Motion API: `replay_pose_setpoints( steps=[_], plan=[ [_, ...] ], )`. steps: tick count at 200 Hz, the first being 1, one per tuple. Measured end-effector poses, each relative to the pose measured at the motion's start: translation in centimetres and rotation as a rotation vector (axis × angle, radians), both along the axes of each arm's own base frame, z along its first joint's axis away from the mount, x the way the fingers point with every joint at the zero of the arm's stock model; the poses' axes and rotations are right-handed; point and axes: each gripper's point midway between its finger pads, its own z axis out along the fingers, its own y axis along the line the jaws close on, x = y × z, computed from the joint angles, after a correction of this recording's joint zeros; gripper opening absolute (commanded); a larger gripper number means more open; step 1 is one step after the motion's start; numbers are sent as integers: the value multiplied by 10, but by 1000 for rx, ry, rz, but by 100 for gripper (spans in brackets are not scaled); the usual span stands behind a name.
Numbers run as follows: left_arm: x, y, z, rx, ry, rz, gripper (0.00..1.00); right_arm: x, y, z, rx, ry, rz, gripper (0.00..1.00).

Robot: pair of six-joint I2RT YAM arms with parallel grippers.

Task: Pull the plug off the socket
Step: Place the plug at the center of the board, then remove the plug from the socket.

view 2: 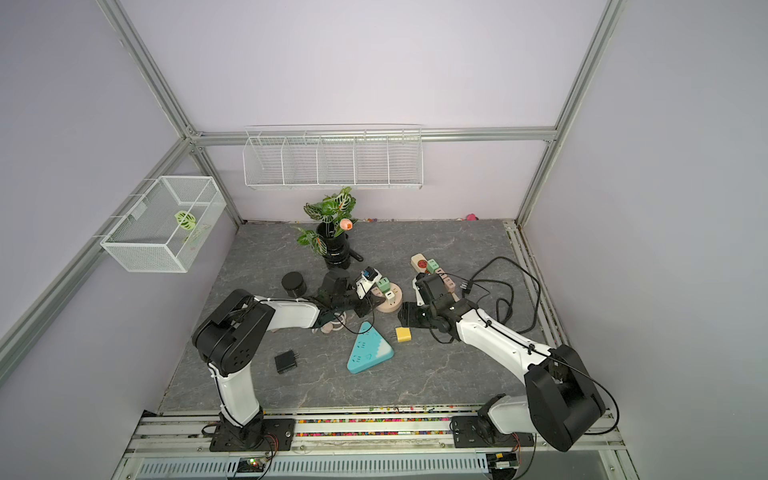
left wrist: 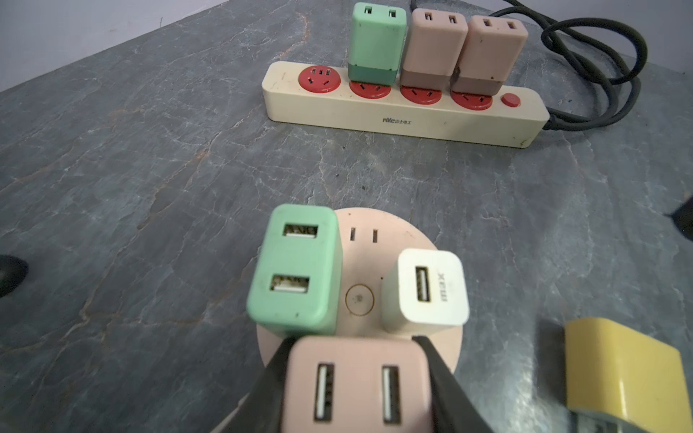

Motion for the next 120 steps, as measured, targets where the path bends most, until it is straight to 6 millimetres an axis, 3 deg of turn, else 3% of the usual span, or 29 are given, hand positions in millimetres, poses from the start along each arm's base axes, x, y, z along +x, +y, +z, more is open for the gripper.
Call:
replay_pose_setpoints(
  steps=[26, 53, 120],
  plan=[
    [-1, 12, 1, -34, 27, 0, 0, 25, 6, -2, 70, -21, -102, 56],
    [0, 18, 2, -45, 38, -4, 0, 47, 12, -18, 114, -16, -212, 56],
    [-1, 18, 2, -47, 40, -7, 0, 77, 36, -53, 292, 7, -365, 58]
  ],
)
